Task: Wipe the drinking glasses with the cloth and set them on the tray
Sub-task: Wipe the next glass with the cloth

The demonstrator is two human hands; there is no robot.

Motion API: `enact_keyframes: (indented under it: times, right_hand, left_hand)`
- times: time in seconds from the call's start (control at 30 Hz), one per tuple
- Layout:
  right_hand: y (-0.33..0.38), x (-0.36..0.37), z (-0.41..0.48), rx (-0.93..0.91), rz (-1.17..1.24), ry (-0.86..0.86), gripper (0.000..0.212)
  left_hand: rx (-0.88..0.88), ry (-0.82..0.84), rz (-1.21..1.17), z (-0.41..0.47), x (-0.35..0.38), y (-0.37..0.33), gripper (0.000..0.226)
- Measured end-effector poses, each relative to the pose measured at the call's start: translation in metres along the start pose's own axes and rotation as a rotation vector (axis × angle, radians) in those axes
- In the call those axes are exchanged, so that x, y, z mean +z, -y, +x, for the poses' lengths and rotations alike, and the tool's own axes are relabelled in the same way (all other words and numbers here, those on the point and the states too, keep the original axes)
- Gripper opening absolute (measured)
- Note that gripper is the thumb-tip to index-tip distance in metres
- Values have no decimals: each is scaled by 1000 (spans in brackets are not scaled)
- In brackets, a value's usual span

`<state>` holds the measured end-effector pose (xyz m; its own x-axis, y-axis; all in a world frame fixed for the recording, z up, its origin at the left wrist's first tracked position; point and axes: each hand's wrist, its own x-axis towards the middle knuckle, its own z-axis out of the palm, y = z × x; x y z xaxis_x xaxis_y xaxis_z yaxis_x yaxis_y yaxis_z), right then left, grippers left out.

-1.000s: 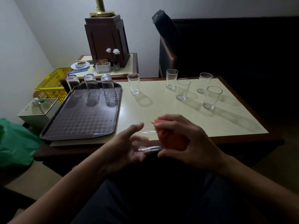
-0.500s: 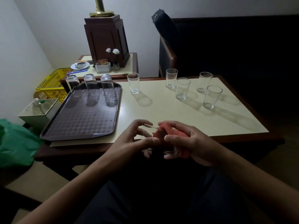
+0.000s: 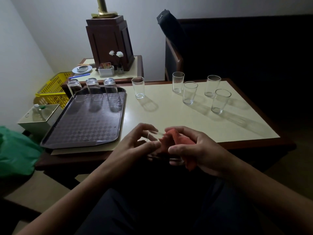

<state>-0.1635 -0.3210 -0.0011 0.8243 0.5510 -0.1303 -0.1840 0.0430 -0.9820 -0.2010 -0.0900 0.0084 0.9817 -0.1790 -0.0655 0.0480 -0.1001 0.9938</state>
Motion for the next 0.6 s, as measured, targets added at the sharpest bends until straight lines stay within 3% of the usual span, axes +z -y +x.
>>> enact_keyframes:
  times: [0.1,0.17,0.23,0.37,0.4,0.47,0.57,0.6]
  right_hand:
    - [-2,6,-4,-514,-821,-49,65]
    - [-2,2,-4,-758,-1056,0,62]
    - [-2,-3,-4,-662,-931,-9,62]
    - [1,3,0,-20,-14,-41,62]
    - [0,4,2,47,107,-26,60]
    - [1,6,0,-14,-32,-16,60]
    - [0,8,-4,-449,-776,-145,68]
    - [-4,7,-3,-558,-862,-184,69]
  left_hand:
    - [-425,32,-484,1,2,1,50]
    - [-587,153,-592,0,2,3,59]
    - [-521,207,-551,1,1,6,54]
    - [-143,116,-128,0,-3,-1,49]
    - [-97,107,-67,0,-3,-1,51]
    - [-137,61,-164,-1,0,-1,45]
    - [-358,-31,-494,1,6,-4,50]
    - [-402,-57,-567,0,9,-6,52]
